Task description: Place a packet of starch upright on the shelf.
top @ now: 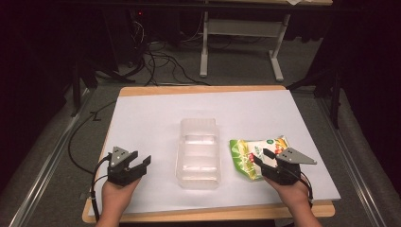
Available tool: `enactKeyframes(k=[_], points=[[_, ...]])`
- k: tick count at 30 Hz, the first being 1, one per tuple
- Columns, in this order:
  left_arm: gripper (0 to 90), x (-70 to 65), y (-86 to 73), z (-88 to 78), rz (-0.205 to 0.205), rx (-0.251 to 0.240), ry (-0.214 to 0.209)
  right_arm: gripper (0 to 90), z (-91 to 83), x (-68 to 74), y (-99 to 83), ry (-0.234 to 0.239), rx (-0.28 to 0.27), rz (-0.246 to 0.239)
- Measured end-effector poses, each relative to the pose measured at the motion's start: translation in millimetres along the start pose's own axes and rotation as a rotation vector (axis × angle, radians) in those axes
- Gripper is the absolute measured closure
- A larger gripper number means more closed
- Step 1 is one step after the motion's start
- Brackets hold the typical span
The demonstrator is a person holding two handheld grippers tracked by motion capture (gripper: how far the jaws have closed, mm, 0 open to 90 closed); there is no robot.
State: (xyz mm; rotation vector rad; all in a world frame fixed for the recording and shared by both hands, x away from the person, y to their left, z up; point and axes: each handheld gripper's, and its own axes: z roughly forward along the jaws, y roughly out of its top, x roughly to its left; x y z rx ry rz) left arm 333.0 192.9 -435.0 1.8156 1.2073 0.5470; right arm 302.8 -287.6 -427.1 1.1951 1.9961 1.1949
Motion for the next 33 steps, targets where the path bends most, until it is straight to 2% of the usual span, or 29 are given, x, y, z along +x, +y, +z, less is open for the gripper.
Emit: enactKeyframes(k=[12, 19, 22, 32, 33], points=[[44.1, -7.2, 3.5, 8.0, 0.029, 0.009, -0.024, 48.5, 14.1, 23.4, -9.0, 0.072, 0.109, -0.054], [43.8, -7.3, 3.6, 8.2, 0.033, 0.013, -0.027, 49.8, 30.2, 33.3, -18.0, 0.106, 0.218, -0.103], [43.6, -6.6, 3.1, 9.2, 0.030, 0.020, -0.019, 49.9, 34.9, 35.7, -21.5, 0.101, 0.255, -0.125], [43.5, -6.6, 2.5, 10.0, 0.025, 0.026, -0.024, 50.8, 43.1, 37.0, -26.8, 0.082, 0.301, -0.150], [43.5, -6.7, 2.4, 10.1, 0.025, 0.027, -0.023, 52.0, 44.3, 37.4, -27.8, 0.072, 0.310, -0.170]])
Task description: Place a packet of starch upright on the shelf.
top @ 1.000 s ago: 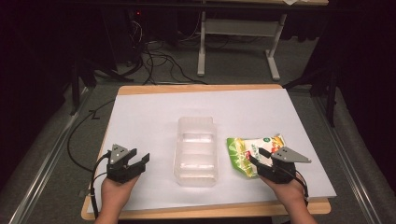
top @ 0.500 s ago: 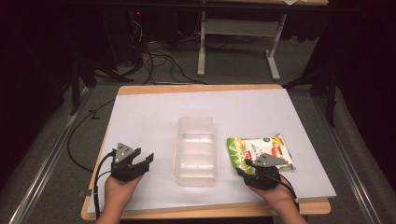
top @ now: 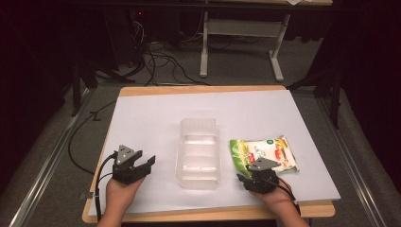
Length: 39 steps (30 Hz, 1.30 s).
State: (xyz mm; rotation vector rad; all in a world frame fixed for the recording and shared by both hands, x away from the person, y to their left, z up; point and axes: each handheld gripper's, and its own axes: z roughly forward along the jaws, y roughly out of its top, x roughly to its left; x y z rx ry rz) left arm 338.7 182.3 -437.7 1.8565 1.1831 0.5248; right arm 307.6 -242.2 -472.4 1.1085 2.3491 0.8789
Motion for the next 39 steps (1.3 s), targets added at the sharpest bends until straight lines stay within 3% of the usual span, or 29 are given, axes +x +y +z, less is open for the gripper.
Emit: enactKeyframes(k=[3, 7, 13, 19, 39], points=[[43.5, 0.0, -0.3, 0.3, -0.003, 0.002, -0.001, 55.6, 1.0, 0.4, -0.7, -0.012, 0.001, -0.004], [43.5, -0.2, -0.6, 0.6, -0.003, 0.008, -0.001, 70.4, 0.7, -2.9, -1.3, -0.031, 0.000, -0.005], [43.5, -0.4, -1.2, 2.5, -0.005, 0.009, -0.005, 84.3, 0.5, -7.4, -1.0, -0.031, 0.007, -0.006], [43.5, -1.2, -1.1, 2.4, -0.006, 0.012, -0.006, 88.6, -2.1, -6.2, 1.1, -0.028, 0.006, -0.027], [43.5, 3.8, -3.7, -4.4, -0.013, 0.005, 0.007, 89.7, -41.3, -21.3, 15.0, -0.029, -0.255, 0.033]])
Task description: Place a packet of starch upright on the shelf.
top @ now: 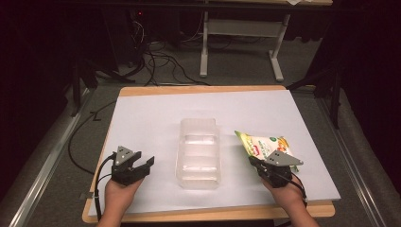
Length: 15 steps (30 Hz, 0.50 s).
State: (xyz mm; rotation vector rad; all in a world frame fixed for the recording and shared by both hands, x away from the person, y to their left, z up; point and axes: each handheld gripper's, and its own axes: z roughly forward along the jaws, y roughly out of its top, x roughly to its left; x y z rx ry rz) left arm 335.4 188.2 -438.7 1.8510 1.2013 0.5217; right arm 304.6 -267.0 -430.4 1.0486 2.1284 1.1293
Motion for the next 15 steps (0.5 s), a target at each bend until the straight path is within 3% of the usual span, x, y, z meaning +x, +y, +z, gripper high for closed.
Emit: enactKeyframes(k=[6, 15], points=[[43.5, 5.3, -4.2, -8.0, -0.018, -0.006, 0.022, 89.9, -3.3, -2.6, 11.3, 0.007, -0.068, -0.003], [43.5, 8.1, -7.6, -11.3, -0.030, -0.005, 0.039, 89.9, -18.2, -15.3, 33.4, -0.012, -0.235, 0.024]])
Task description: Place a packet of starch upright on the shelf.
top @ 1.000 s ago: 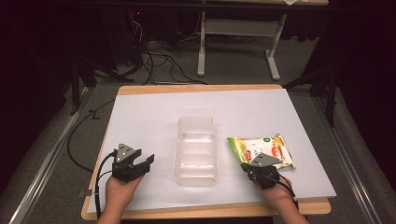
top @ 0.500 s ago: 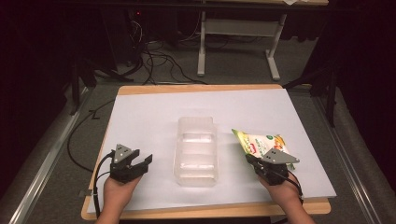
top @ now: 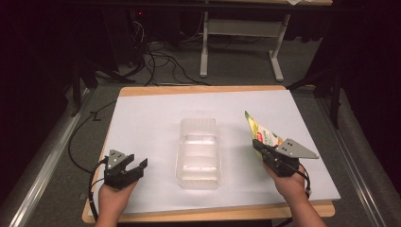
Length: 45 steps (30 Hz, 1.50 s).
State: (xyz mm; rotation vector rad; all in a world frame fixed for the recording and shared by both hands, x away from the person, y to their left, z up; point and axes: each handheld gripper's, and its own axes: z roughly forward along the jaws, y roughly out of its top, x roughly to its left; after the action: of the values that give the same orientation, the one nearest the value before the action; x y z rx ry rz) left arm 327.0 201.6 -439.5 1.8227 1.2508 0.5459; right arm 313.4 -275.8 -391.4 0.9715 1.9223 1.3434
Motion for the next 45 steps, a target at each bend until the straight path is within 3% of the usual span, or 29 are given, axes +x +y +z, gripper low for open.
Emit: enactKeyframes(k=[9, 28, 32, 39, 45], points=[[43.3, -0.5, 0.1, 0.2, 0.003, 0.003, 0.001, 90.0, -12.9, -6.1, 19.7, -0.025, -0.090, -0.001], [43.3, 2.6, 0.0, -1.7, -0.003, -0.002, 0.001, 90.0, -2.3, -19.3, 52.4, -0.072, -0.180, 0.017], [43.3, 3.0, -0.1, -1.4, -0.004, -0.002, 0.001, 90.0, 0.3, -23.5, 56.9, -0.083, -0.201, 0.038], [43.4, 3.4, -0.2, -1.3, -0.004, -0.002, -0.001, 90.0, 0.8, -22.9, 47.2, -0.094, -0.195, 0.035], [43.4, 1.4, -0.4, -0.1, 0.001, 0.004, -0.003, 89.4, -13.2, -27.0, 30.5, -0.104, -0.188, 0.081]])
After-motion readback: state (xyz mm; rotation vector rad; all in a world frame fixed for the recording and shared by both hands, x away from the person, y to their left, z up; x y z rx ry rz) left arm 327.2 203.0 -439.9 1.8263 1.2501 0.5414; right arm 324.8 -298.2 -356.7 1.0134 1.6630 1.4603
